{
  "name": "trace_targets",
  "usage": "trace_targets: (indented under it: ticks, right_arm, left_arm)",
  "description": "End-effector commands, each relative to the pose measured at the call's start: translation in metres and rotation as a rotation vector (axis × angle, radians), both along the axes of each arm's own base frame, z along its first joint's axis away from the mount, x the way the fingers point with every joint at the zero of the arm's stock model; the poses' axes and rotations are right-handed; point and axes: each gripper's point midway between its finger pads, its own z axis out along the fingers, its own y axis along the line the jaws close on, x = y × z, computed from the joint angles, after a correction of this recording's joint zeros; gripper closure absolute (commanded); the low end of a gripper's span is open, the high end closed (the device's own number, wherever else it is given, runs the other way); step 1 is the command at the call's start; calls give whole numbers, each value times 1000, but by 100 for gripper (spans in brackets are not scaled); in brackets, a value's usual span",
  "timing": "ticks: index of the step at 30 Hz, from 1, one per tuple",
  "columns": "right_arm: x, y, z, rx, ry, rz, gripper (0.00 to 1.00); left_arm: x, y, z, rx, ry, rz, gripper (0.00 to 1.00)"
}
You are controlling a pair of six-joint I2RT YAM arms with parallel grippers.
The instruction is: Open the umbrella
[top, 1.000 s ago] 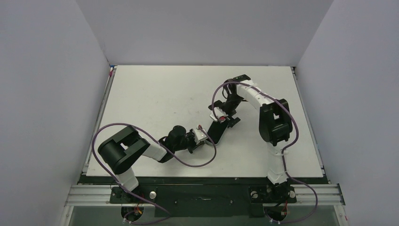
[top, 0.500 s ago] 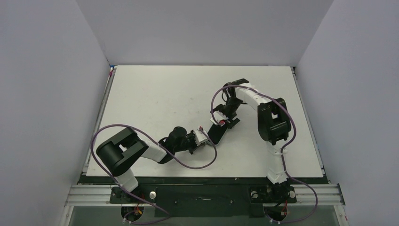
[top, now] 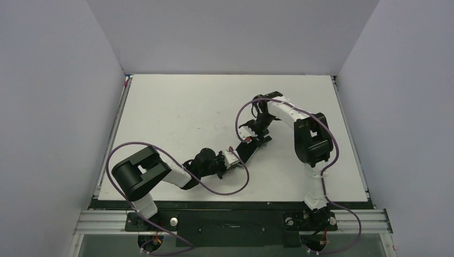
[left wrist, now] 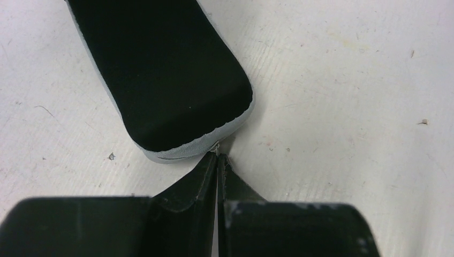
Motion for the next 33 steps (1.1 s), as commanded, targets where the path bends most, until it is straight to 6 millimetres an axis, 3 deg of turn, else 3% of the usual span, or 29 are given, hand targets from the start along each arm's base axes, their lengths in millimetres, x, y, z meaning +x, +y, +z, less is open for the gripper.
trace_targets:
  ticks: [1,8,15,22,27,33]
  right_arm:
    - [17,15,26,24,-63,-130,38]
    - [10,20,37,13,-42,-212,39]
    - [-4,14,46,-31,24,-399,42]
    - [-23,10,40,-43,64,-618,44]
    - [-23,6,31,-14,1,-672,44]
    - [-10,11,30,-7,24,-886,45]
  left_arm:
    - [-7,-8,4,-48,22,-7,100]
    - [-9,-4,8,-63,15,10,100]
    - [-5,-1,11,-83,6,48,100]
    - [-7,-5,24,-127,4,42,100]
    - [-13,0,26,-126,-4,26,100]
    - [-12,-1,23,-125,10,41,100]
